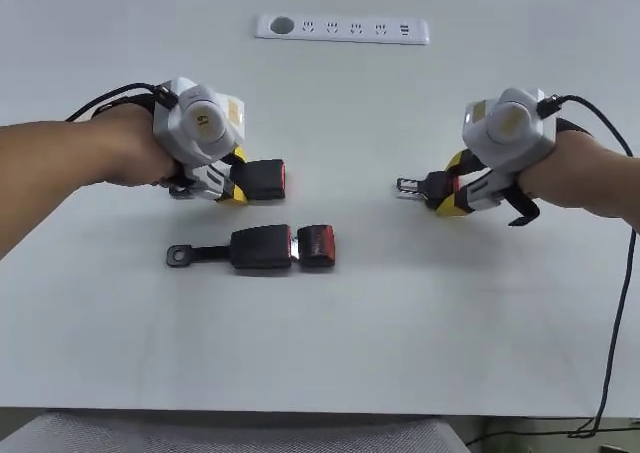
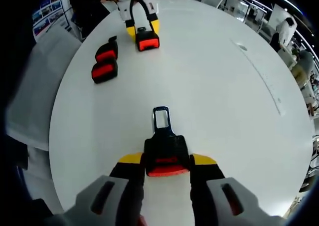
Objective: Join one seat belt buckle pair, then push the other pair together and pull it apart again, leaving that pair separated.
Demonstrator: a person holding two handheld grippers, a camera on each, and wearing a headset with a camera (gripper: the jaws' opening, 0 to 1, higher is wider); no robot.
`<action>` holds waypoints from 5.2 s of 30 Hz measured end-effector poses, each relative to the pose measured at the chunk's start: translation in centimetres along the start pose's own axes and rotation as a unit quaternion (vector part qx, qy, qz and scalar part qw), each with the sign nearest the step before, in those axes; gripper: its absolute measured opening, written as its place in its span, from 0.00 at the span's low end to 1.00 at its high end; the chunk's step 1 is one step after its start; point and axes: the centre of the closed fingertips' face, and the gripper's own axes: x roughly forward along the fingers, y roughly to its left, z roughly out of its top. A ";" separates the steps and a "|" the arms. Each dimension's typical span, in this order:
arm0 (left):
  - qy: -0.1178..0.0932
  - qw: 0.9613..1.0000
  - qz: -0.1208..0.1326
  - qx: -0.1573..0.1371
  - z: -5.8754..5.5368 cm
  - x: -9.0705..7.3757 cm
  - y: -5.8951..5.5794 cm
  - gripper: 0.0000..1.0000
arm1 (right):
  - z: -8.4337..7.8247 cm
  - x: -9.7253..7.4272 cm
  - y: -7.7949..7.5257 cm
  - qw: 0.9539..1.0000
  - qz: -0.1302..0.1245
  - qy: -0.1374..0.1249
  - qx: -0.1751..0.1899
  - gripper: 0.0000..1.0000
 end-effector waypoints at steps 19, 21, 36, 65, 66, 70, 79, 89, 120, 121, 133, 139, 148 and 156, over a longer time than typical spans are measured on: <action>0.007 1.000 -0.004 -0.003 -0.4 0.5 0.3 0.31 | 6.1 2.8 0.8 0.999 -0.007 -0.048 -0.010 0.35; 0.008 1.000 -0.004 0.000 -0.4 0.6 0.5 0.31 | 7.1 3.2 1.1 0.998 -0.005 -0.056 -0.013 0.35; 0.010 1.000 -0.003 0.005 -1.0 1.4 1.2 0.31 | 12.0 5.6 1.8 0.997 0.007 -0.072 -0.040 0.35; 0.017 0.999 -0.014 0.026 -1.0 1.4 1.1 0.31 | 14.7 6.9 2.0 0.994 0.019 -0.080 -0.077 0.34; 0.015 0.999 -0.013 0.027 -1.0 1.4 1.2 0.31 | 14.8 6.9 2.1 0.993 0.019 -0.080 -0.079 0.34; 0.009 1.000 -0.006 0.018 -1.3 1.4 1.4 0.30 | 15.1 7.0 2.3 0.994 0.023 -0.088 -0.065 0.33; 0.003 0.999 -0.014 0.031 -0.7 1.1 1.0 0.30 | 15.8 7.2 2.4 0.992 0.023 -0.084 -0.088 0.33; 0.009 0.999 -0.016 0.031 -0.6 1.1 0.7 0.30 | 16.4 7.4 2.7 0.993 0.019 -0.087 -0.077 0.32; 0.007 1.000 -0.011 0.020 -0.8 1.1 0.9 0.30 | 16.1 7.3 2.5 0.993 0.013 -0.093 -0.067 0.34; 0.007 1.000 -0.011 0.020 -0.8 1.0 0.9 0.30 | 16.1 7.3 2.5 0.993 0.013 -0.093 -0.067 0.34; 0.011 1.000 -0.016 0.022 -1.1 1.2 1.4 0.31 | 15.0 6.7 2.0 0.993 0.019 -0.097 -0.060 0.35; 0.013 1.000 -0.016 0.021 -1.2 1.2 1.3 0.31 | 14.8 6.5 1.9 0.993 0.013 -0.097 -0.068 0.36; 0.009 1.000 -0.014 0.017 -1.2 1.3 1.5 0.31 | 10.6 4.8 0.7 0.995 -0.006 -0.088 -0.041 0.36; 0.008 1.000 -0.012 0.016 -0.6 1.1 1.0 0.31 | 5.5 2.4 0.1 0.997 -0.018 -0.065 -0.029 0.36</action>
